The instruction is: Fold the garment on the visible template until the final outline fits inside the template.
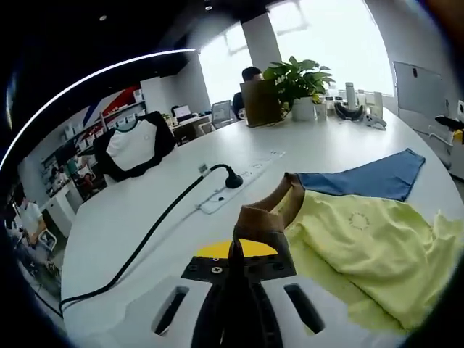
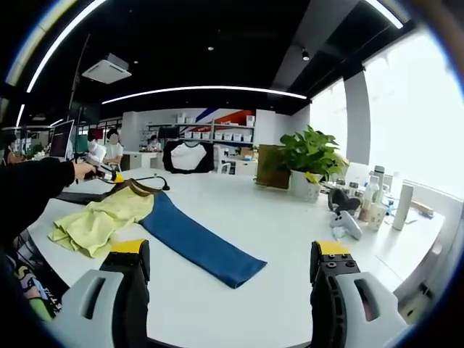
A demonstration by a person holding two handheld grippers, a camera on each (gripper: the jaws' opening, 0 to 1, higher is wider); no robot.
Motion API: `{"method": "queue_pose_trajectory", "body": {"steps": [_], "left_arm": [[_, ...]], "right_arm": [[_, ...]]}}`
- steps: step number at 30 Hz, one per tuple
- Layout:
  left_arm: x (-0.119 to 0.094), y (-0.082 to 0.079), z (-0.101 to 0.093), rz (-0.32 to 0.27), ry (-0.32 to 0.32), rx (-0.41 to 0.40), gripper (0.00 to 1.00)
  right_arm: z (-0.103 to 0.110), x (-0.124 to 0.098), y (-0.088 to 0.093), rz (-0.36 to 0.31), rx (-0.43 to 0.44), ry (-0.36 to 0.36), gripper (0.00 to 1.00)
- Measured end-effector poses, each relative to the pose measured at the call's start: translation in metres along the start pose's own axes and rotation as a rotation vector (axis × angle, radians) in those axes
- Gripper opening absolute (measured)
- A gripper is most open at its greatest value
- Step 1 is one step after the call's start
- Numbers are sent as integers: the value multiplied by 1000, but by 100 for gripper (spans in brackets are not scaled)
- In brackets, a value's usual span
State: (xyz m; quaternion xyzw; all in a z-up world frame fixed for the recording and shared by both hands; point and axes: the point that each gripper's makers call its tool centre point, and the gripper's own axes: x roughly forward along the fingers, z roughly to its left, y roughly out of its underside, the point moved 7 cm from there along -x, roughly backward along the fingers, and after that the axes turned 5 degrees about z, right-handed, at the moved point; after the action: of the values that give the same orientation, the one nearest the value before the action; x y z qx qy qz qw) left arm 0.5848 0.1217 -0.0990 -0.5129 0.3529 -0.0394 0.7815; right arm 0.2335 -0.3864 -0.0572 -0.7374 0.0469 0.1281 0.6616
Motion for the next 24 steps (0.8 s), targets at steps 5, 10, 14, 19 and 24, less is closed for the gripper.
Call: {"method": "queue_pose_trajectory", "body": {"steps": [5, 10, 14, 19, 24], "left_arm": [[12, 7, 1, 64, -49, 48, 1], [23, 15, 7, 117, -108, 54, 1], [32, 20, 10, 129, -110, 51, 1], [36, 28, 10, 148, -126, 44, 1], [38, 33, 11, 168, -135, 56, 1]], "right_arm": [[-1, 4, 2, 9, 1, -2, 94], [0, 6, 4, 14, 0, -7, 94], [-3, 6, 5, 18, 4, -2, 94], [-5, 6, 6, 20, 9, 1, 94], [-5, 7, 8, 26, 10, 1, 94]]}}
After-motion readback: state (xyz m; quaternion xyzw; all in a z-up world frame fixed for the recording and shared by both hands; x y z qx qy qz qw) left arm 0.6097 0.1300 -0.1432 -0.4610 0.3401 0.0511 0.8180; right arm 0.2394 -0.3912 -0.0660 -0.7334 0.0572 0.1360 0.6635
